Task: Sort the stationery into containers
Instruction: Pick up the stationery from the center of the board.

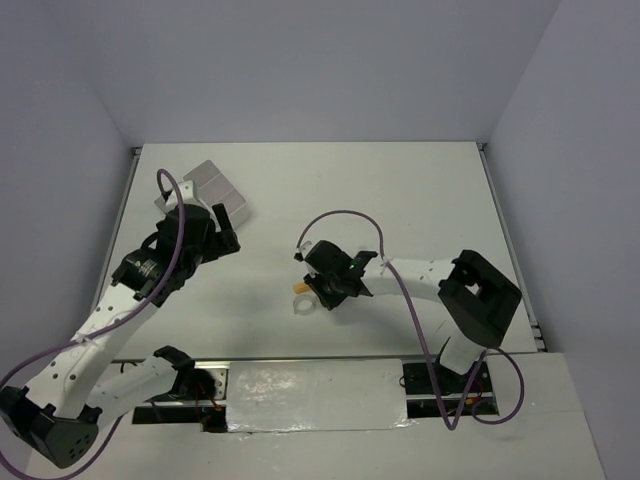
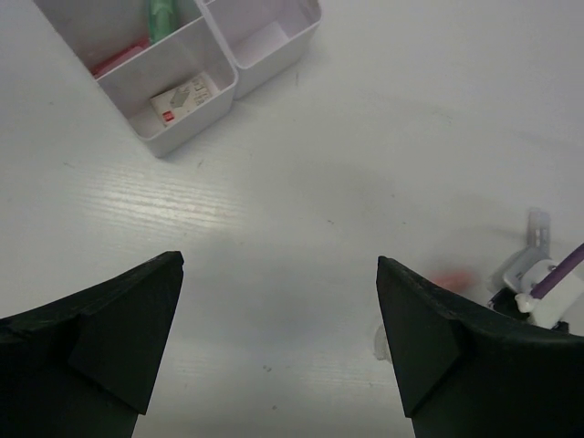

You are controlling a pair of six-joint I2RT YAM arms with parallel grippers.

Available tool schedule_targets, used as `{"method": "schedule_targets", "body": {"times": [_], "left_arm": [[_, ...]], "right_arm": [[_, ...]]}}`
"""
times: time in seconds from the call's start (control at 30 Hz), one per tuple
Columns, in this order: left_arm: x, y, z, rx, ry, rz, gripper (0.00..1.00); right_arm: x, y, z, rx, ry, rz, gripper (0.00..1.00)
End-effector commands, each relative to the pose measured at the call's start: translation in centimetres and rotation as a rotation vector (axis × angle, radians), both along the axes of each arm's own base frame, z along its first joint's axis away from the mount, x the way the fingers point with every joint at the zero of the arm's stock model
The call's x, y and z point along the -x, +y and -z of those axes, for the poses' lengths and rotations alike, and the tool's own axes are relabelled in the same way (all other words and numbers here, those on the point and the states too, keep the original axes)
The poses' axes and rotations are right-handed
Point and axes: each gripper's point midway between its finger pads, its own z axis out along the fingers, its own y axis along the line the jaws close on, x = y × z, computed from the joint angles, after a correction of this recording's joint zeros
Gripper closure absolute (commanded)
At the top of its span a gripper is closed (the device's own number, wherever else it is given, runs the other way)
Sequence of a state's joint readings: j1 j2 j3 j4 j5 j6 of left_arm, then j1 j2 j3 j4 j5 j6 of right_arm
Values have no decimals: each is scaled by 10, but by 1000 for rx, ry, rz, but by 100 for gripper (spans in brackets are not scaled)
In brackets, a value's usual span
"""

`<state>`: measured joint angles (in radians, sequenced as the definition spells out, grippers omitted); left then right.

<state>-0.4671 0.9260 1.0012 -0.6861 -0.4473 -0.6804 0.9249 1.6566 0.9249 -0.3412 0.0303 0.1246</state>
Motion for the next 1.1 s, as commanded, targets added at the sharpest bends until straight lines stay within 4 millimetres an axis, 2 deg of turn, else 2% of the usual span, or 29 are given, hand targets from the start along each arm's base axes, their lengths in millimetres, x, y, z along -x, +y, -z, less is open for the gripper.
{"method": "schedule_targets", "body": {"times": [0.0, 0.1, 0.13, 0.17, 0.2, 0.23, 0.27, 0.33, 0.37, 0.4, 0.53, 0.67, 0.87, 1.0, 1.03, 1.07], "left_arm": [[-5, -21, -20, 95, -79, 85, 1], [-3, -61, -25, 279, -112, 226, 1], [5, -85, -31, 397, -109, 318, 1], [8, -97, -20, 454, -92, 356, 1], [5, -115, -37, 536, -164, 418, 1], [12, -130, -42, 625, -152, 462, 1], [14, -137, -37, 656, -146, 484, 2], [18, -157, -55, 739, -195, 547, 2], [23, -167, -54, 765, -181, 588, 2], [24, -173, -63, 793, -208, 616, 3], [30, -189, -70, 856, -210, 671, 6], [33, -200, -65, 858, -184, 686, 15], [32, -210, -56, 842, -145, 684, 31], [30, -214, -50, 835, -127, 689, 33], [30, -216, -49, 836, -125, 694, 37], [31, -217, -49, 836, -120, 695, 37]], "right_arm": [[17, 6, -40, -87, -15, -16, 100], [19, 13, -79, -213, -65, -11, 100], [18, 18, -99, -293, -97, -9, 100], [19, 23, -110, -342, -110, -17, 100], [23, 27, -121, -405, -110, -22, 100], [22, 32, -144, -499, -159, -21, 100], [22, 34, -155, -545, -173, -14, 100], [24, 38, -182, -654, -197, -2, 100], [24, 38, -188, -672, -201, 9, 100], [23, 37, -195, -688, -211, 24, 100], [17, 27, -207, -706, -258, 84, 100], [17, 23, -222, -763, -288, 101, 100], [12, 24, -231, -776, -309, 118, 100], [7, 21, -233, -772, -331, 141, 100], [5, 19, -232, -760, -341, 156, 100], [5, 19, -233, -762, -341, 157, 100]]}}
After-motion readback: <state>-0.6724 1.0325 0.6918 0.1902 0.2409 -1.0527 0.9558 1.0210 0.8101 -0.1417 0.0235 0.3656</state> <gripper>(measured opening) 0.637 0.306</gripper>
